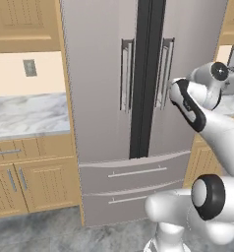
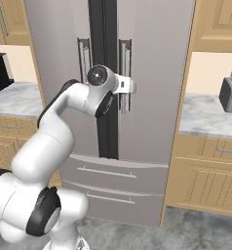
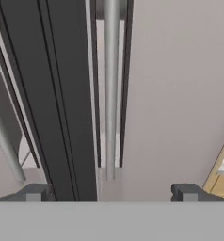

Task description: Retrieve the peach and tangerine from the fridge and place them into the bowl on the dining table.

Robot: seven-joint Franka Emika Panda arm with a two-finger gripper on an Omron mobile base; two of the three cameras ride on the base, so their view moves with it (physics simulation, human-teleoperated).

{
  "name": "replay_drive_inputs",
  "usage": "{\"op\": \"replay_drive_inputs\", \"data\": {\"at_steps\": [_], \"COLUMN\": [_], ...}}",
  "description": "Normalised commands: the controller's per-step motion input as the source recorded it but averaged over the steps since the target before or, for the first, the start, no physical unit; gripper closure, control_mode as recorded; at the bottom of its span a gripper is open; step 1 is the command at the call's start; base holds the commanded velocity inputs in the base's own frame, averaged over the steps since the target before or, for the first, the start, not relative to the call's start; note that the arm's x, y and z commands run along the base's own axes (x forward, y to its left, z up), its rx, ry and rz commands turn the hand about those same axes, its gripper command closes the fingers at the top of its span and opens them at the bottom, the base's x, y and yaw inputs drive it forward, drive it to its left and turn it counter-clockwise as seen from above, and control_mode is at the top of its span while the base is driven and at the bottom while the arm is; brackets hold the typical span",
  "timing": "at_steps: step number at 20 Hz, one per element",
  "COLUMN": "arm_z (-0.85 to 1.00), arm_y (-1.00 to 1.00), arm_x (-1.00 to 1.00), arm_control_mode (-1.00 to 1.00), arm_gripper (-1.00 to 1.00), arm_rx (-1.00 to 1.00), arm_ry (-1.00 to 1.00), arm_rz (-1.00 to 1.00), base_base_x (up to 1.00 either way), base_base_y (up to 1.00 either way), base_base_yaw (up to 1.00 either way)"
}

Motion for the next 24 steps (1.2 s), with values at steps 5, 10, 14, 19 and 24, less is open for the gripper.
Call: {"op": "replay_drive_inputs", "data": {"at_steps": [5,10,14,19,24], "arm_z": [0.00,0.00,-0.03,0.00,-0.06], "arm_y": [0.00,-0.04,-0.19,-0.21,-0.06], "arm_x": [0.86,0.74,0.54,0.45,0.51], "arm_control_mode": [-1.00,-1.00,-1.00,-1.00,-1.00], "arm_gripper": [-1.00,-1.00,-1.00,-1.00,-1.00], "arm_rx": [0.00,0.00,0.00,0.00,0.00], "arm_ry": [0.00,-0.01,-0.07,-0.06,-0.04], "arm_rz": [0.00,0.02,0.05,0.05,0.03], "base_base_x": [0.00,0.00,0.00,0.00,0.00], "base_base_y": [0.00,0.00,0.00,0.00,0.00], "base_base_yaw": [0.00,0.00,0.00,0.00,0.00]}}
